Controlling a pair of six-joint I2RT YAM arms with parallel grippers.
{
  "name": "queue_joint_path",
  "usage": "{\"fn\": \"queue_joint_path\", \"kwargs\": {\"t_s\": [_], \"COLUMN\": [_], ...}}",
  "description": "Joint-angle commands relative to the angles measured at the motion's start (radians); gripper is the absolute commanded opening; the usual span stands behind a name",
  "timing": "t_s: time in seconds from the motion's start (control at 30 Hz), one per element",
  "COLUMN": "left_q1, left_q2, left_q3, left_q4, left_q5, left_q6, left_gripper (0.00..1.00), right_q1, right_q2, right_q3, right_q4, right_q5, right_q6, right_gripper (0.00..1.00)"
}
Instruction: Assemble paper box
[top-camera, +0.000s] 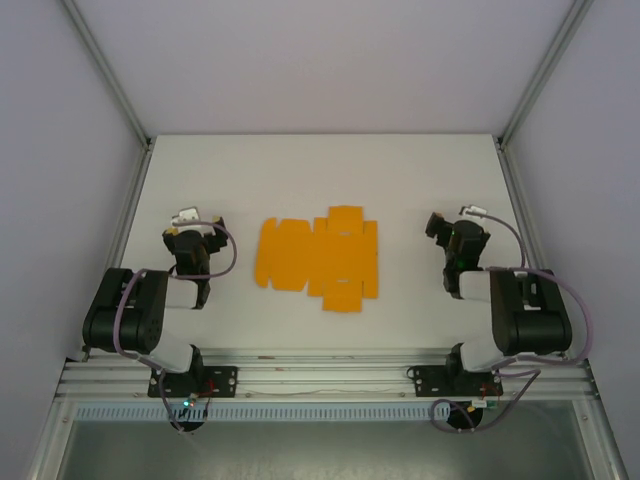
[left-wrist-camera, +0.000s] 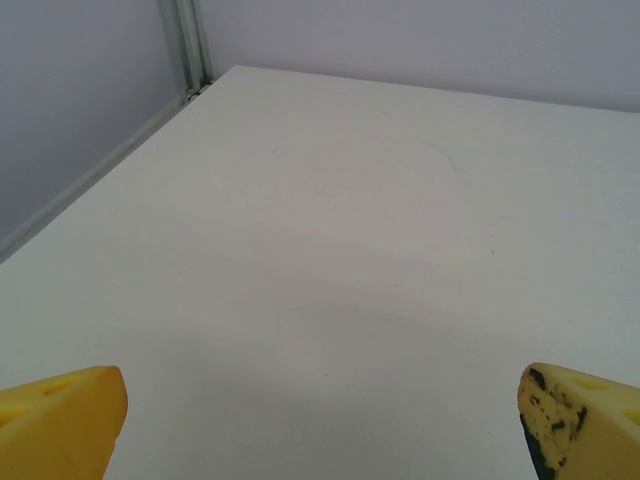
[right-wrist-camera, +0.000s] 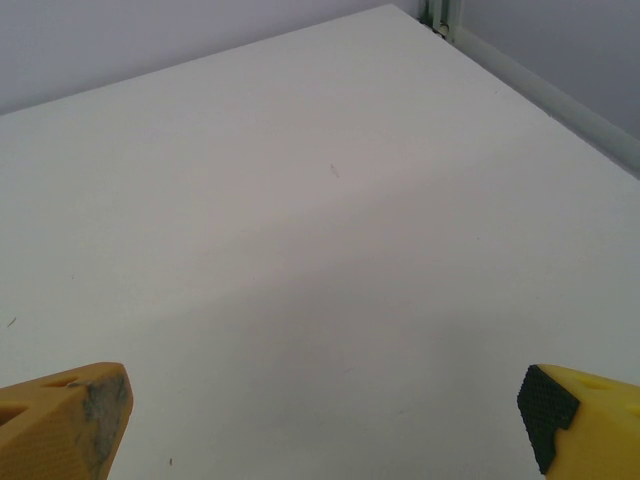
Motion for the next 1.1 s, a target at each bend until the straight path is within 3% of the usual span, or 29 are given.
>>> {"fn": "queue_joint_path", "kwargs": {"t_s": [0.0,0.1,0.2,0.33,0.4,0.5,0.6,0.73,0.9,1.07], "left_q1": [-0.006,-0.006,-0.009,-0.039,-0.072,-0.117,-0.149,-0.159,-0.168,-0.172], "left_q2": [-0.112,-0.248,-0.355,-0.381,-0.365,-0.316,-0.242,-0.144,-0.059,-0.015], "left_q3": [0.085,0.137,0.170,0.240,0.223,0.207,0.248,0.288,0.317,0.311], "left_q4": [-0.186,-0.374,-0.517,-0.722,-0.714,-0.678,-0.725,-0.730,-0.727,-0.712], "left_q5": [0.006,0.014,0.103,0.180,0.270,0.348,0.364,0.406,0.545,0.651], "left_q6": [0.011,-0.040,-0.133,-0.285,-0.349,-0.428,-0.431,-0.414,-0.398,-0.390], "left_gripper": [1.00,1.00,1.00,1.00,1.00,1.00,1.00,1.00,1.00,1.00], "right_q1": [-0.004,0.002,0.049,0.204,0.253,0.326,0.389,0.395,0.394,0.392], "right_q2": [-0.114,-0.227,-0.288,-0.281,-0.245,-0.160,-0.033,0.126,0.242,0.300], "right_q3": [0.077,0.151,0.247,0.396,0.437,0.460,0.504,0.539,0.526,0.484], "right_q4": [-0.168,-0.350,-0.551,-0.824,-0.889,-0.888,-0.893,-0.865,-0.858,-0.821], "right_q5": [0.006,-0.008,-0.028,-0.034,-0.166,-0.313,-0.380,-0.502,-0.503,-0.467], "right_q6": [0.006,0.036,0.059,0.174,0.278,0.380,0.388,0.418,0.432,0.428], "right_gripper": [1.00,1.00,0.98,0.89,0.80,0.70,0.65,0.56,0.48,0.47]}}
